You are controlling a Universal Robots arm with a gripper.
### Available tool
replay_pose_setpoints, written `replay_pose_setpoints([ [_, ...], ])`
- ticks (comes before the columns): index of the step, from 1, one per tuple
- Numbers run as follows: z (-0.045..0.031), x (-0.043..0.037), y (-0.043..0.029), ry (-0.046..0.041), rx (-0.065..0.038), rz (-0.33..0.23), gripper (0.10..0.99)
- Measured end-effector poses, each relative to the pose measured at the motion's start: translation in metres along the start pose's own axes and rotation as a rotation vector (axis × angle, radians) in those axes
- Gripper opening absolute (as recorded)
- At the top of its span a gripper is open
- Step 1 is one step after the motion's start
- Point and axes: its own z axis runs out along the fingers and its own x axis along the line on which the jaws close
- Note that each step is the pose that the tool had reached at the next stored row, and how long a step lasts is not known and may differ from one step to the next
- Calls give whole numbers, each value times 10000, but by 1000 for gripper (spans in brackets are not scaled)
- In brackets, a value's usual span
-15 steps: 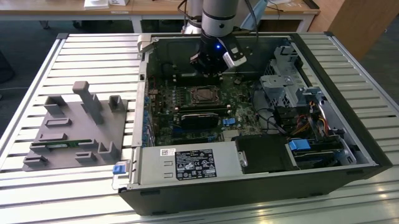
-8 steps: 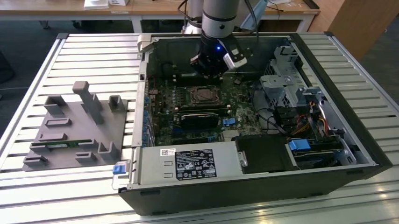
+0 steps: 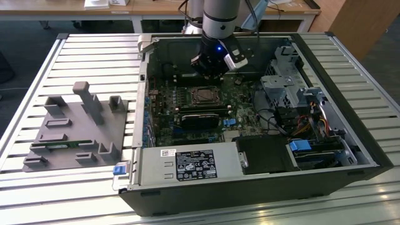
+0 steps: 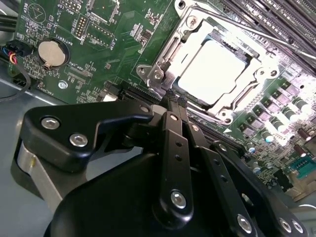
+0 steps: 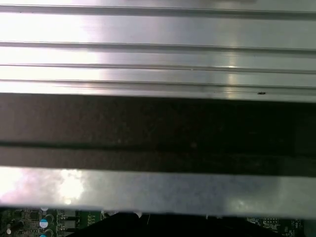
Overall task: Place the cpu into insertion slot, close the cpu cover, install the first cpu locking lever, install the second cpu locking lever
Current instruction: 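Install the second cpu locking lever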
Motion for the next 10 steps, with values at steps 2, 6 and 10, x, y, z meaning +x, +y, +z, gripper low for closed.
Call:
replay_pose_setpoints([
  [2, 0, 0, -3, 0, -1, 0, 106],
  [6, -1, 0, -24, 0, -1, 0, 106],
  [10, -2, 0, -53, 0, -1, 0, 106],
])
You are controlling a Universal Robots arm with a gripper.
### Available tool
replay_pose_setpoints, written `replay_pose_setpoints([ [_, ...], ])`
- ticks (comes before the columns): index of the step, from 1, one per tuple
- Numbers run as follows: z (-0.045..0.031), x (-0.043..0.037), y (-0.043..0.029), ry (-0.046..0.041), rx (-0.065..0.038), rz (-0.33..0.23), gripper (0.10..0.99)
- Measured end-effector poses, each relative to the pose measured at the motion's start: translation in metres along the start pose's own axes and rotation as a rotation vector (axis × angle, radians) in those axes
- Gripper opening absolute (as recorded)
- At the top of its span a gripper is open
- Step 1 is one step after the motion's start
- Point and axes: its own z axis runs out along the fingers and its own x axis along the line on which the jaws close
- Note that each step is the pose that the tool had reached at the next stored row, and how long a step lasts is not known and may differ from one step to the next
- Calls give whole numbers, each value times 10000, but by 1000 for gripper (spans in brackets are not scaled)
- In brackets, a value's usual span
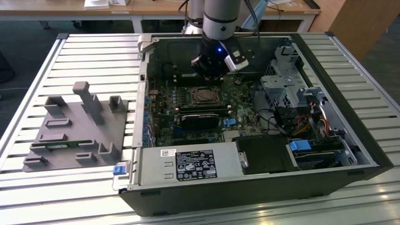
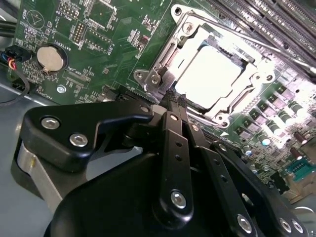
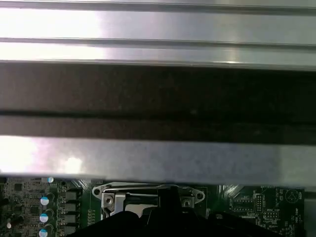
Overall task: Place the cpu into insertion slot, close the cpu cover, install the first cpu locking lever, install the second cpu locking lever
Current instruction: 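Install the second cpu locking lever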
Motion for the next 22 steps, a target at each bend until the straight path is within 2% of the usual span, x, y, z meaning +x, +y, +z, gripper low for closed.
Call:
replay_pose_setpoints([
  [10, 2, 1, -121, 0, 0, -1, 106],
  [13, -7, 2, -133, 1, -1, -2, 106],
  [16, -55, 2, -131, -4, -2, -7, 106],
  [20, -163, 3, -127, -14, -1, -17, 106],
  [22, -184, 3, -126, -25, -2, -17, 106],
])
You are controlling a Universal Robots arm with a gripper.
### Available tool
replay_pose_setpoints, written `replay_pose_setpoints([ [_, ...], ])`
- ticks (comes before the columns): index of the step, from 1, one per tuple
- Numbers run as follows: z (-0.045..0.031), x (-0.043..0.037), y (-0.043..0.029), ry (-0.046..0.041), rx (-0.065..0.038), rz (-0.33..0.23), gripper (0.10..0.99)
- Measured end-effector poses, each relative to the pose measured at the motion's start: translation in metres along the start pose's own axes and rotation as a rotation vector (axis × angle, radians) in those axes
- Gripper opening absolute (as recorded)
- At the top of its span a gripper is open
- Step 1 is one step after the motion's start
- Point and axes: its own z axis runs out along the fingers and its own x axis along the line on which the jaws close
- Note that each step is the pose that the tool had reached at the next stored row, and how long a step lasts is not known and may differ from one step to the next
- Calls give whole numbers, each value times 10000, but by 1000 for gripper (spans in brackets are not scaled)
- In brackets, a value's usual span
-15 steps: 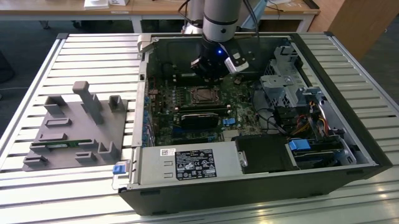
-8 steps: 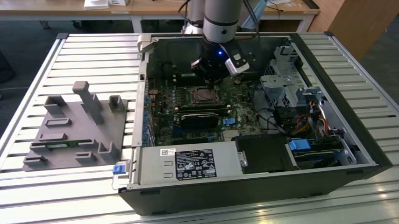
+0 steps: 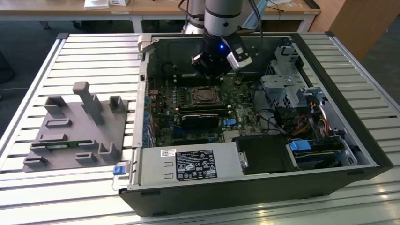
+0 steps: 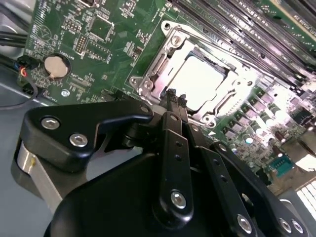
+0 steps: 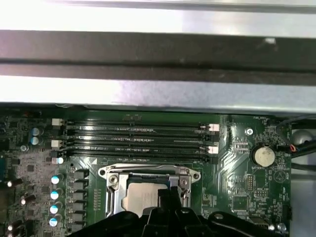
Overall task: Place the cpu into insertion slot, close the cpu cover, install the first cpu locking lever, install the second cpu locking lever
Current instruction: 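Install the second cpu locking lever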
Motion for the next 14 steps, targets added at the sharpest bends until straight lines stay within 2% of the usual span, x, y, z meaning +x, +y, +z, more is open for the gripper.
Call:
replay_pose_setpoints([
  [3, -1, 4, -21, -9, -1, -1, 106],
  [14, -9, 15, -223, -9, 0, 0, 106],
])
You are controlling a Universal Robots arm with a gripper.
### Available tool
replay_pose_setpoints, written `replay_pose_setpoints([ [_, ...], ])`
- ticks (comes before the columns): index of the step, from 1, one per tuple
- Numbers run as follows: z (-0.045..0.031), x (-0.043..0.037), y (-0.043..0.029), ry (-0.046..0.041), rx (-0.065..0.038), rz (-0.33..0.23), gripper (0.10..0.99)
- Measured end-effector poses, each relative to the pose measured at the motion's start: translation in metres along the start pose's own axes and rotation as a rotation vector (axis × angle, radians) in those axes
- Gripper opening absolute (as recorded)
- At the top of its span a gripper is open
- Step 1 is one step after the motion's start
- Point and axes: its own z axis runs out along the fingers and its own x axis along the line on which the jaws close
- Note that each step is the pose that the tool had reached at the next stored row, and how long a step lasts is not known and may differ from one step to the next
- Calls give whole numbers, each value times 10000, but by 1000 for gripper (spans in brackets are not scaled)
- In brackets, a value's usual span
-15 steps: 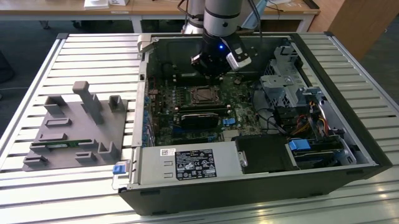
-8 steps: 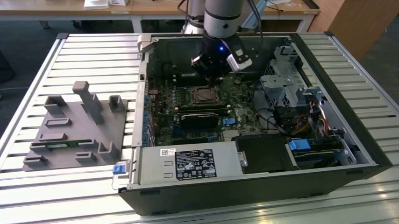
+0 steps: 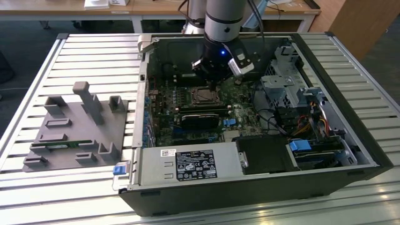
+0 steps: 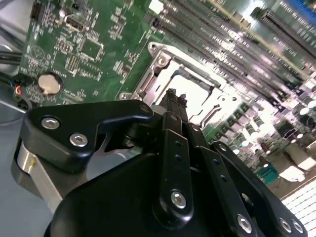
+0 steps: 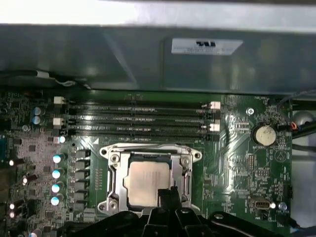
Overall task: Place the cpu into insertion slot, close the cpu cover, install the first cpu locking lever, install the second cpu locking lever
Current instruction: 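Install the second cpu locking lever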
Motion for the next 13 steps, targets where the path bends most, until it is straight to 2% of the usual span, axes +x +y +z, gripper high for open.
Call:
replay_pose_setpoints([
  [6, -5, 2, -150, 0, -2, -1, 106],
  [8, -7, 2, -188, -1, -46, 0, 106],
  [9, -7, 3, -197, -1, -185, -1, 106],
  [11, -6, 3, -204, -5, -537, -5, 106],
  [12, -5, 3, -207, -6, -629, -5, 106],
  [13, -4, 3, -209, -7, -637, -4, 106],
])
